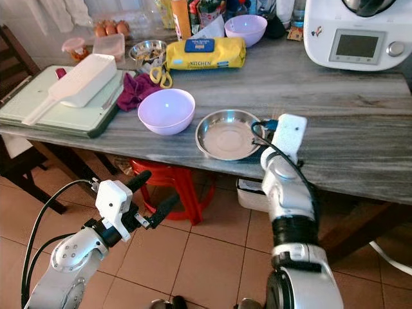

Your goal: Setting the table

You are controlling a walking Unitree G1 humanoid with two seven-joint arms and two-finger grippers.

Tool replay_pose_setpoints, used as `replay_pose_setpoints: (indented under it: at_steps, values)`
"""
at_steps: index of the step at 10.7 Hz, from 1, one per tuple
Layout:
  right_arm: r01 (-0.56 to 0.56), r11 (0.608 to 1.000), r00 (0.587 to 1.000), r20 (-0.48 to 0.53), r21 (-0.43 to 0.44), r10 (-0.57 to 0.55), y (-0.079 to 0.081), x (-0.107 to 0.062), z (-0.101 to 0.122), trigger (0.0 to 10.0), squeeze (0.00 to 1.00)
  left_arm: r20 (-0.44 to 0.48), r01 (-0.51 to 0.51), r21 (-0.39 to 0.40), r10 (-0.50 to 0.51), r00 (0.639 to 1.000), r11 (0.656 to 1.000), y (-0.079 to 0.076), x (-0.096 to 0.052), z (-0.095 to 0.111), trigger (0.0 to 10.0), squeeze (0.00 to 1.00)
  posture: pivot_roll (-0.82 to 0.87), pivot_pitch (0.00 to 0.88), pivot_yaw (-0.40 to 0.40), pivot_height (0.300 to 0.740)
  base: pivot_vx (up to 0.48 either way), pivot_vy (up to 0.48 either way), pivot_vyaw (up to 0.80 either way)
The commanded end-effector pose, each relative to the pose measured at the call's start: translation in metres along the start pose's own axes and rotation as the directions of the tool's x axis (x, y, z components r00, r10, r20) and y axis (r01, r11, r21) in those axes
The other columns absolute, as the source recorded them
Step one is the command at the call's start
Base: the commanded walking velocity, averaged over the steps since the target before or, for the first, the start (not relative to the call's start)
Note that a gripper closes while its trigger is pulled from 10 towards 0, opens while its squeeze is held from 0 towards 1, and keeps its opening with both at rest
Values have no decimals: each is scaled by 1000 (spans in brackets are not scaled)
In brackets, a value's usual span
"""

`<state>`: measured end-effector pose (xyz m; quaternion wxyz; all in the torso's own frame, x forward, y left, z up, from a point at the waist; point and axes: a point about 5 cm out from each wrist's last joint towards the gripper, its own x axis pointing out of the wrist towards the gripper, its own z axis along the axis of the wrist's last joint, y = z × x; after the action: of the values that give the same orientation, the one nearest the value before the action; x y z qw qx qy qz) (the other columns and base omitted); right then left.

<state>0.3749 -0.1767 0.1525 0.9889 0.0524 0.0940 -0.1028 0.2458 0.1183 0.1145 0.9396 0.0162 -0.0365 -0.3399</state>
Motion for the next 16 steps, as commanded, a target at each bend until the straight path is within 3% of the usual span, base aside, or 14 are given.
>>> replay_pose_setpoints:
  at_steps: [1,3,4,5,8,13,16]
  values:
    - [-8,1000,1000,0,-13,8,6,2,2,10000,0,-4,16,1,-16,1000,1000,0,-2,0,10000,0,-127,175,105,740,0,0,0]
    - [-5,1000,1000,-6,-8,5,4,5,-1,10000,0,-1,26,4,-26,1000,1000,-1,-1,0,10000,0,-126,171,100,740,0,0,0]
    - [-1,1000,1000,-6,-7,1,3,5,-1,10000,94,-1,24,5,-24,1000,1000,0,-1,0,10000,0,-128,166,99,740,0,0,0]
    - [3,1000,1000,-5,-4,-3,2,6,-2,10000,1000,-1,25,5,-25,1000,1000,0,0,0,10000,0,-128,164,99,740,0,0,0]
    - [7,1000,1000,0,-5,-7,0,6,-3,10000,1000,1,25,7,-25,1000,1000,0,1,0,10000,0,-128,157,98,740,0,0,0]
    - [6,998,971,239,-55,8,-1,-4,41,10000,1000,44,43,-6,-43,998,999,0,5,5,10000,0,-138,146,87,740,0,0,0]
    - [62,989,924,383,-134,-6,-10,-26,55,10000,1000,119,-29,13,27,993,999,10,24,19,10000,0,-153,131,81,740,0,0,0]
